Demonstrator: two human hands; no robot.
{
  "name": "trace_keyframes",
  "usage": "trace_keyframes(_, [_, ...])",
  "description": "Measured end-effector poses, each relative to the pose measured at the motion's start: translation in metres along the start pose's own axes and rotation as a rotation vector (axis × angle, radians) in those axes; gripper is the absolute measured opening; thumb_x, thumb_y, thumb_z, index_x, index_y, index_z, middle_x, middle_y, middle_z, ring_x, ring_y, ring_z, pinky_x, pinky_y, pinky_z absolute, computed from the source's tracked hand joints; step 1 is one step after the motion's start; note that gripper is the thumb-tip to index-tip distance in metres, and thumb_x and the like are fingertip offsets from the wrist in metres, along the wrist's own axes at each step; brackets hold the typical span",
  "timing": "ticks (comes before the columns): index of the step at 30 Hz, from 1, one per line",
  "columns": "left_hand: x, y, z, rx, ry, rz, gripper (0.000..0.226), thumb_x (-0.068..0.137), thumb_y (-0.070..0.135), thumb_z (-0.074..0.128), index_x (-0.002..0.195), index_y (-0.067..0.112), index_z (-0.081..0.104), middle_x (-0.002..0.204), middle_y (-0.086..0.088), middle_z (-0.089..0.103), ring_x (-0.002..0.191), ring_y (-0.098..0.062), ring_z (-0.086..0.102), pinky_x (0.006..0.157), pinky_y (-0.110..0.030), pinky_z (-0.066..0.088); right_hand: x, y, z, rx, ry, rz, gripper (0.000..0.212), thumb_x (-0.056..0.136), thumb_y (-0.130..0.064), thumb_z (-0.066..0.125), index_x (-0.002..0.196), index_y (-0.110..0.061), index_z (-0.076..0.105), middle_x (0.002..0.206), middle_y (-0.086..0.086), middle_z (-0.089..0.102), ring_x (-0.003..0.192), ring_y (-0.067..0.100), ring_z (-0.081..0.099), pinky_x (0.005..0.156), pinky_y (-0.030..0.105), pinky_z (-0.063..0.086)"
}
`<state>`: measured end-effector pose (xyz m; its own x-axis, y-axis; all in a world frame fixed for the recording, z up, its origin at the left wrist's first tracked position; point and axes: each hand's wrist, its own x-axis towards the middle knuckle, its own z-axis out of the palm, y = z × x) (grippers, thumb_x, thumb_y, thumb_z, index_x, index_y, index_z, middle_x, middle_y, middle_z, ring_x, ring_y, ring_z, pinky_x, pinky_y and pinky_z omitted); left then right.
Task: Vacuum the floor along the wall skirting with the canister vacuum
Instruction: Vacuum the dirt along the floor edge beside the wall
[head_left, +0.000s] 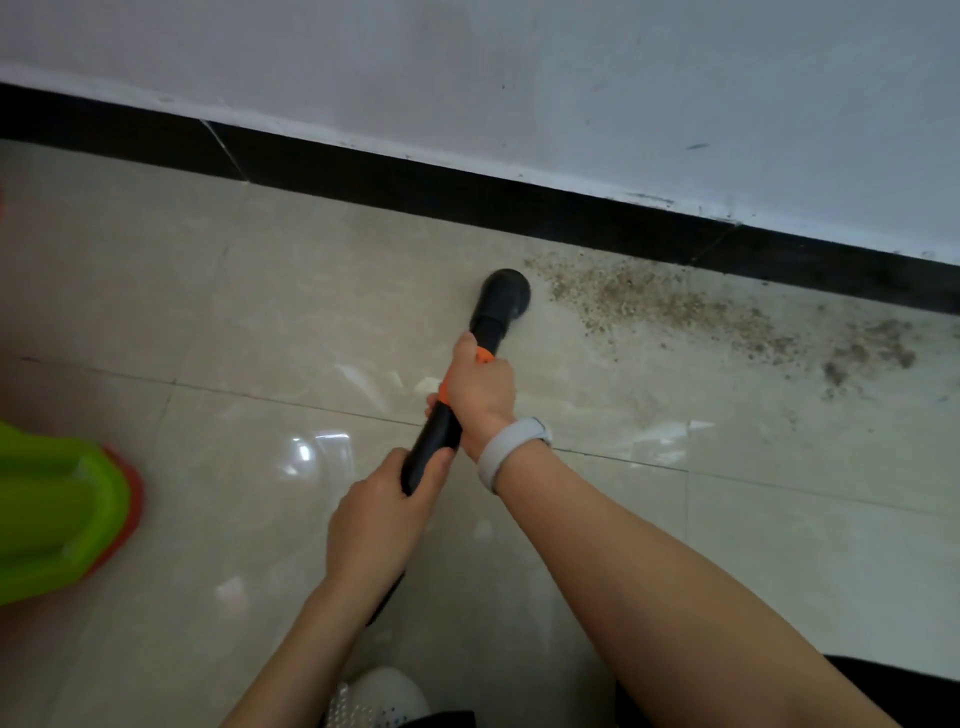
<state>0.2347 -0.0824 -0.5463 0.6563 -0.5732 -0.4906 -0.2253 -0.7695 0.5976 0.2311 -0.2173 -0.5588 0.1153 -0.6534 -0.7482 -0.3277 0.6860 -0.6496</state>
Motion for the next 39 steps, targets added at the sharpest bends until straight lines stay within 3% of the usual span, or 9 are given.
trace_keyframes(4, [0.014,-0.002,-0.002,0.003,0.134,-0.034,0.042,0.090,0.060,0.036,0.083,0.022,0.052,0.070,-0.001,0.065,0.065,-0.022,0.063,0.063,-0.034,0.048,0.008,-0.014,0.026,-0.089,-0.125,-0.048,0.045,0.095,-0.041,0.047,0.110,0.001,0.051,0.071,0.008,0.054,0.048,0.023,0.059,0.060,0.042,0.057])
trace_keyframes(9, [0.042,0.005,0.007,0.005,0.112,0.021,0.044,0.089,0.059,0.036,0.083,0.019,0.050,0.071,-0.003,0.064,0.064,-0.021,0.061,0.055,-0.031,0.042,0.028,-0.030,0.019,-0.039,-0.167,-0.020,0.034,0.096,-0.039,0.048,0.090,-0.005,0.049,0.067,0.009,0.053,0.048,0.023,0.058,0.056,0.037,0.055])
trace_keyframes(11, [0.045,0.013,0.012,0.032,0.074,0.049,0.043,0.090,0.059,0.037,0.085,0.018,0.049,0.071,-0.004,0.064,0.066,-0.023,0.061,0.059,-0.034,0.045,0.033,-0.034,0.009,0.019,-0.148,0.012,0.034,0.096,-0.038,0.048,0.098,-0.003,0.046,0.067,0.010,0.052,0.047,0.022,0.055,0.052,0.036,0.053])
trace_keyframes(18, [0.030,0.034,-0.020,0.034,-0.307,0.042,0.028,0.092,0.049,0.047,0.087,0.021,0.047,0.078,-0.006,0.066,0.072,-0.024,0.065,0.072,-0.039,0.051,0.004,-0.042,-0.029,0.198,-0.220,0.185,0.027,0.093,-0.027,0.058,0.096,-0.006,0.042,0.069,0.010,0.047,0.053,0.024,0.051,0.055,0.036,0.052])
trace_keyframes(21, [0.013,0.056,-0.054,0.123,-0.480,-0.002,0.027,0.094,0.042,0.050,0.101,0.016,0.048,0.094,-0.006,0.062,0.087,-0.024,0.061,0.075,-0.032,0.046,-0.033,-0.060,-0.044,0.200,-0.300,0.235,0.017,0.094,-0.021,0.059,0.092,-0.010,0.045,0.070,0.008,0.046,0.062,0.021,0.050,0.065,0.035,0.053])
trace_keyframes(25, [-0.016,0.094,-0.088,0.229,-0.608,-0.038,0.039,0.095,0.038,0.050,0.120,0.009,0.045,0.111,-0.011,0.060,0.099,-0.026,0.059,0.082,-0.032,0.045,-0.083,-0.093,-0.058,0.161,-0.317,0.250,0.014,0.095,-0.019,0.056,0.091,-0.013,0.045,0.068,0.006,0.046,0.060,0.017,0.049,0.066,0.032,0.052])
trace_keyframes(34, [-0.107,0.183,-0.136,0.287,-0.498,-0.061,0.038,0.094,0.033,0.054,0.124,0.014,0.043,0.116,-0.010,0.059,0.104,-0.028,0.057,0.079,-0.034,0.043,-0.190,-0.168,-0.109,0.136,-0.286,0.298,0.011,0.094,-0.011,0.052,0.089,-0.015,0.043,0.069,0.006,0.046,0.063,0.017,0.046,0.067,0.033,0.043])
trace_keyframes(39, [-0.167,0.231,-0.158,0.103,-0.404,-0.134,0.042,0.094,0.030,0.053,0.133,0.017,0.043,0.125,-0.009,0.056,0.110,-0.028,0.056,0.089,-0.038,0.046,-0.246,-0.207,-0.147,0.132,-0.272,0.301,0.013,0.095,-0.010,0.049,0.089,-0.015,0.040,0.069,0.005,0.041,0.062,0.017,0.042,0.070,0.036,0.039])
